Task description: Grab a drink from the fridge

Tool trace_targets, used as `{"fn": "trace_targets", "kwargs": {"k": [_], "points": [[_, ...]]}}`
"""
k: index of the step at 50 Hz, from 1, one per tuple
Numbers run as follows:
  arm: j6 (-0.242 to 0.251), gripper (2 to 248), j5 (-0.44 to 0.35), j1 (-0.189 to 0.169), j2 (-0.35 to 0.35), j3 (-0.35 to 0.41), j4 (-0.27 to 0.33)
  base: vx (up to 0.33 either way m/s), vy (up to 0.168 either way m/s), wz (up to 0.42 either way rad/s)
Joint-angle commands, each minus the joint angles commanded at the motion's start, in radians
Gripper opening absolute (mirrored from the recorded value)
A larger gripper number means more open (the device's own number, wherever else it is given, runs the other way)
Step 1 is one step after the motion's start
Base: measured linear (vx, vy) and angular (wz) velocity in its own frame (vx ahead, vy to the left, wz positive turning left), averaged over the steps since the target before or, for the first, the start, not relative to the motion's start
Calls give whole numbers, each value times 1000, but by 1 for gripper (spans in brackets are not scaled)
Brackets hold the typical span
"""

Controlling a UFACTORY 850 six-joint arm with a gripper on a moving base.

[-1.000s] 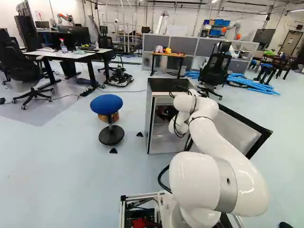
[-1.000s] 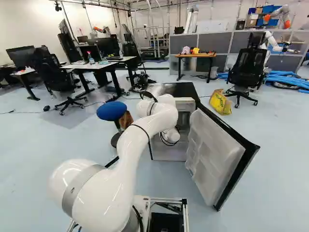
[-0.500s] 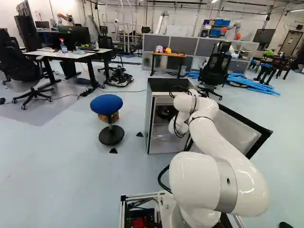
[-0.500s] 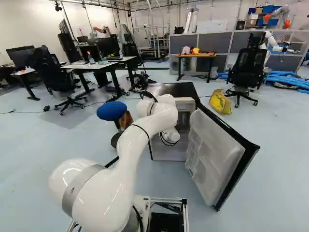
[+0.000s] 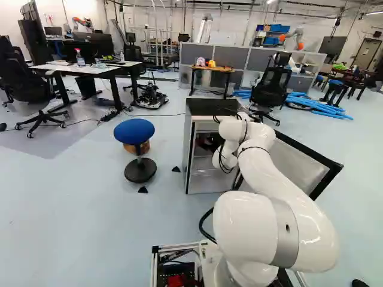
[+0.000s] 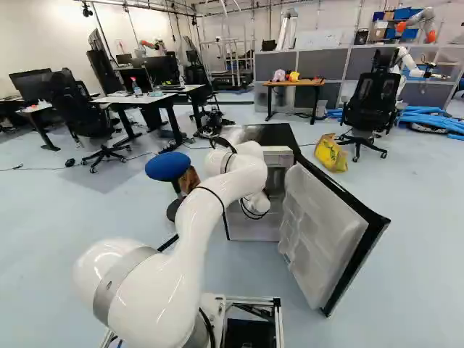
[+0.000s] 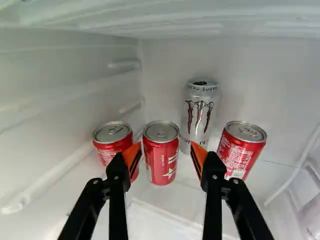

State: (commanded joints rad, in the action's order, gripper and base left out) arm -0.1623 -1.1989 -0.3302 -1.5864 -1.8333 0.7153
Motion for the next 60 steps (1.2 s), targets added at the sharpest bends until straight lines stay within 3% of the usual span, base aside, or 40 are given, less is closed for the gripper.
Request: {"fn": "trace_targets", "kwargs": {"k": [60], "points": [[0,154,0,13,-64,-96,0,0,0,0]]}}
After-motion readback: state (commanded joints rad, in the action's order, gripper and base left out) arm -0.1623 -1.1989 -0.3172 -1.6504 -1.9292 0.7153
